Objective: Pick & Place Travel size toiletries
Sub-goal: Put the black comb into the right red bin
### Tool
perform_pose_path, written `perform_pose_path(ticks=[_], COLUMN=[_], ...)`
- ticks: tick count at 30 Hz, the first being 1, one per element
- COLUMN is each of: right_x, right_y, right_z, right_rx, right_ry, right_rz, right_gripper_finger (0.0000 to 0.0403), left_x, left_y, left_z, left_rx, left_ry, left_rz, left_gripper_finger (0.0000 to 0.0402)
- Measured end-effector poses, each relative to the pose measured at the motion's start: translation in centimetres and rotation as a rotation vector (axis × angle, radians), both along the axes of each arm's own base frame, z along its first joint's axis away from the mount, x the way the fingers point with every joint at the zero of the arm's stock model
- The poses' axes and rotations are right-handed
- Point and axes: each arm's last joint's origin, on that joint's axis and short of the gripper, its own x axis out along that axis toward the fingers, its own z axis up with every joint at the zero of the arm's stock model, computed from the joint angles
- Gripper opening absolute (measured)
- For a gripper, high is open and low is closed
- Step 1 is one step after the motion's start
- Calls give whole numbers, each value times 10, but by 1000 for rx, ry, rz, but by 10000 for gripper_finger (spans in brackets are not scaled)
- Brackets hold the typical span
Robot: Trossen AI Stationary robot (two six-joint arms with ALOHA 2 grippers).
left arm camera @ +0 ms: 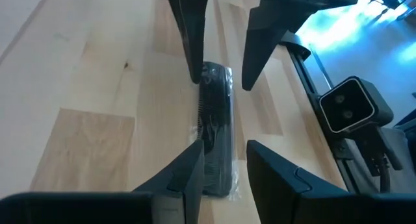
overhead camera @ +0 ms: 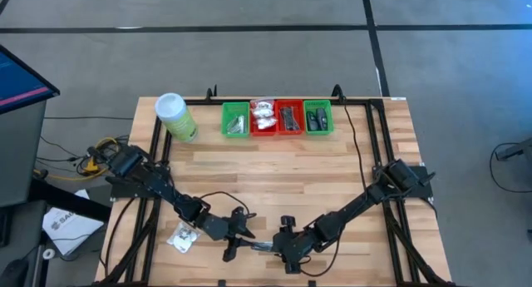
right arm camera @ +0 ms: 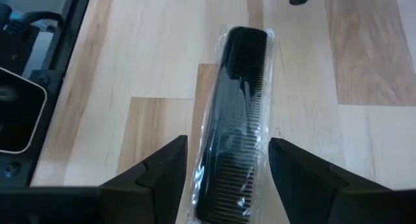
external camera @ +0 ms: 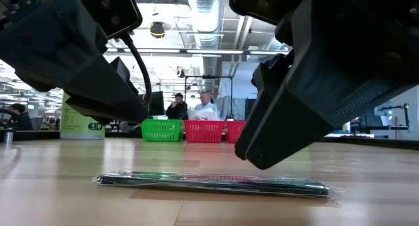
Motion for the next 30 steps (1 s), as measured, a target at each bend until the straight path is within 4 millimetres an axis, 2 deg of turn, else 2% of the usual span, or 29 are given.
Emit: perform_pose_path(ticks=[9,19,25,30], right_x=[4,6,6,5], right_y=[4,-2,-3,-3], right_z=[-19,-20,-22,-22], right_rx=[11,-1,-9,-10], right_ry=[3,16,24,24], right_rz=[-17,-28,-30,-31], right_gripper_finger=[213,209,201,202], left_x=[2,-4,-7,1], left_y=[-2,-13,-21,-26], left_z=[-7,-9,-29,-33], left_rx=[-22,-34,-25,5], left_ry=[-2,-8,49,36], left_rz=[7,-35,-41,-35], left_gripper_finger=[108,108,108,108])
